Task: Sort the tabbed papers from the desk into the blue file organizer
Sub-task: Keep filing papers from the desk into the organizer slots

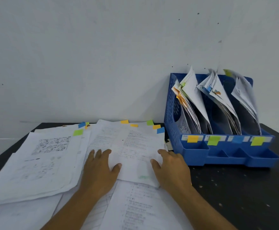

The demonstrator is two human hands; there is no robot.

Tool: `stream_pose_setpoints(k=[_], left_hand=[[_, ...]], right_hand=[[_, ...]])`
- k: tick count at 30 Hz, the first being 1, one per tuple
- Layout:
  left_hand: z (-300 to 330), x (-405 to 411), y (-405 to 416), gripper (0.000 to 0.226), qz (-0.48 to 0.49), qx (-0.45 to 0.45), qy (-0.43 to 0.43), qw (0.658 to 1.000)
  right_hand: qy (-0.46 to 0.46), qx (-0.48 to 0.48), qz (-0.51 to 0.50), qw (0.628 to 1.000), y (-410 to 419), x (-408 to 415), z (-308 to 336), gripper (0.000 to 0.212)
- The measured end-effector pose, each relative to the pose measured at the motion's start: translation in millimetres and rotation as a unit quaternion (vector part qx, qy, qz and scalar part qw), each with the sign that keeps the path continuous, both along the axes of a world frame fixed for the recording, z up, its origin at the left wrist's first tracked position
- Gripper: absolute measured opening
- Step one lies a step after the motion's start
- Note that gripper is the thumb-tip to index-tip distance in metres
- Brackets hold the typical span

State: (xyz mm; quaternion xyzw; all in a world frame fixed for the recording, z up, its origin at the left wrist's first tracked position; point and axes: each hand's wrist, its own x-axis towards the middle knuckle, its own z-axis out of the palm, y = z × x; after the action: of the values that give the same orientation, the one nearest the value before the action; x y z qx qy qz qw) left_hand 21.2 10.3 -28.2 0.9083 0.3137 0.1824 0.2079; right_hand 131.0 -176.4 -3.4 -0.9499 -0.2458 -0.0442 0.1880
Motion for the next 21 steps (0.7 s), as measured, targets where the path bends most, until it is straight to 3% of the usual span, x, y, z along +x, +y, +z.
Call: stream_pose_setpoints(k=[3,6,10,13,17,21], left_hand=[[-0.7,1.0,-1.3,0.075,0.004,0.029,0.044,0.999],[1.3,0.3,-5.3,0.074,-0.020,0.011,0.031,0.999],[4.4,-2.4,-8.6,0.069,-0.032,-0.085,-0.071,0.993],[13.5,-5.7,-8.5,0.056,-0.015,-0.176,-0.169,0.970],[21.8,-12.8,-2.1,0.054,0.016,-0.290,-0.225,0.930],[22.1,-15.0,2.5,0.063,0.025,-0.396,-0.241,0.886]], right_hand=[[0.011,-0.055,-0.001,0.998,-2.4,-4.7,-1.2,0.060],[0.033,-0.073,0.005,0.997,-2.2,-9.3,0.4,0.063],[0.049,-0.070,0.010,0.996,-4.1,-11.3,3.9,0.065],[0.053,-0.048,0.012,0.997,-7.3,-11.6,5.5,0.065],[0.073,0.013,0.002,0.997,-6.7,-9.4,2.3,0.062],[0.130,0.200,-0.006,0.971,-5.1,-5.5,0.2,0.058]])
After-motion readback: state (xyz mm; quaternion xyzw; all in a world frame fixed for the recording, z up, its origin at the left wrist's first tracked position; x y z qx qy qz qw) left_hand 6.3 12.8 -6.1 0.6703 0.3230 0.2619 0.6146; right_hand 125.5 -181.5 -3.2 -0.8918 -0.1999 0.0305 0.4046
